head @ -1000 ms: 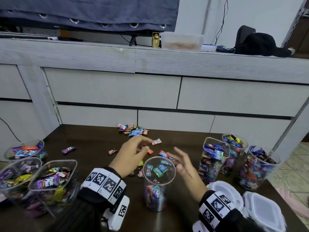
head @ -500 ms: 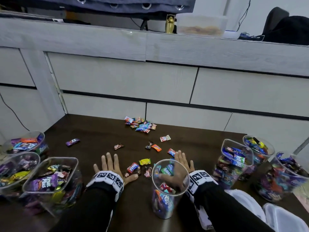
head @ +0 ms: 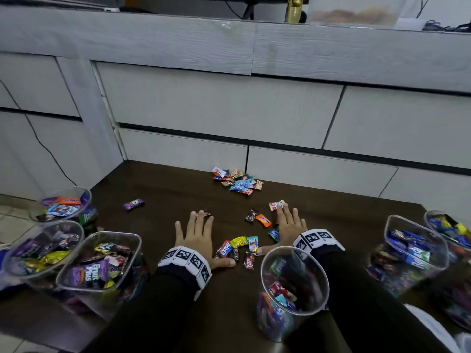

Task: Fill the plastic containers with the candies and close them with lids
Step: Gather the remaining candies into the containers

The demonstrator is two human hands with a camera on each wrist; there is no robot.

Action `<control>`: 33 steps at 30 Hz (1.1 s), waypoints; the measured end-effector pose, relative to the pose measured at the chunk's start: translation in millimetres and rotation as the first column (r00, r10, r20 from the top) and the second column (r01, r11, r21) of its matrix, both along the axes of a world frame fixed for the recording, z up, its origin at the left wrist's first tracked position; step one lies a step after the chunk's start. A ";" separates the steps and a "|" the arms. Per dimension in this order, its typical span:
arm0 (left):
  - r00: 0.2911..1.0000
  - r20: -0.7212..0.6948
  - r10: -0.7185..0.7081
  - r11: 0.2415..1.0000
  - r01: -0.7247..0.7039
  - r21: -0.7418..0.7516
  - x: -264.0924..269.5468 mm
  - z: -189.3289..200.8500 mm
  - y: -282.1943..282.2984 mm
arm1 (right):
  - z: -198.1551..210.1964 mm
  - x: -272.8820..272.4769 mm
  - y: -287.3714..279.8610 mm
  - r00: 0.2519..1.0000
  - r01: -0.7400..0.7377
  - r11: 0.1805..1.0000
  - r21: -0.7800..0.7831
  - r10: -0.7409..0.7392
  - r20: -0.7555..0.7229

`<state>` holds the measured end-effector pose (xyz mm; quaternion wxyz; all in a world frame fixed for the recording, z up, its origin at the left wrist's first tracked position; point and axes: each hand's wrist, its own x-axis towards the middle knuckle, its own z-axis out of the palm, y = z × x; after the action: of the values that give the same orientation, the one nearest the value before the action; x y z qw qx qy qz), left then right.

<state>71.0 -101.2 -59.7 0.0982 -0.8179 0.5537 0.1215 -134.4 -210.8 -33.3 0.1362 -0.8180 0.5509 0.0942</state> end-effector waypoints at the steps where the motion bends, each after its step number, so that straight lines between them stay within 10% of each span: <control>1: 1.000 0.000 -0.022 1.000 0.022 0.001 0.6 1.6 -3.5 | 1.3 0.8 -1.9 1.000 -0.010 1.000 -0.001 0.010 0.004; 11: 0.988 -0.052 -0.143 0.989 0.144 0.026 -4.8 -1.4 -47.8 | 6.3 17.5 -33.9 0.978 -0.183 0.976 0.119 0.168 0.127; 17: 0.906 -0.059 -0.419 0.866 0.380 -0.326 -5.3 18.3 -85.1 | 17.2 43.1 -66.6 0.911 -0.343 0.939 -0.034 0.341 0.230; 21: 0.970 -0.096 -0.224 0.852 0.147 -0.502 16.1 31.5 -127.8 | 23.1 56.2 -98.8 0.914 -0.320 0.941 -0.112 0.338 0.224; 33: 0.991 -0.045 -0.129 0.978 0.119 -0.172 43.7 -13.2 -209.5 | -0.4 106.5 -136.7 0.900 -0.435 0.896 -0.088 0.431 -0.066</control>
<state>114.7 -310.7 -72.9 0.0207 -0.7835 0.6144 0.0907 -27.9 -347.5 -33.7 0.0582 -0.9234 0.3621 0.1128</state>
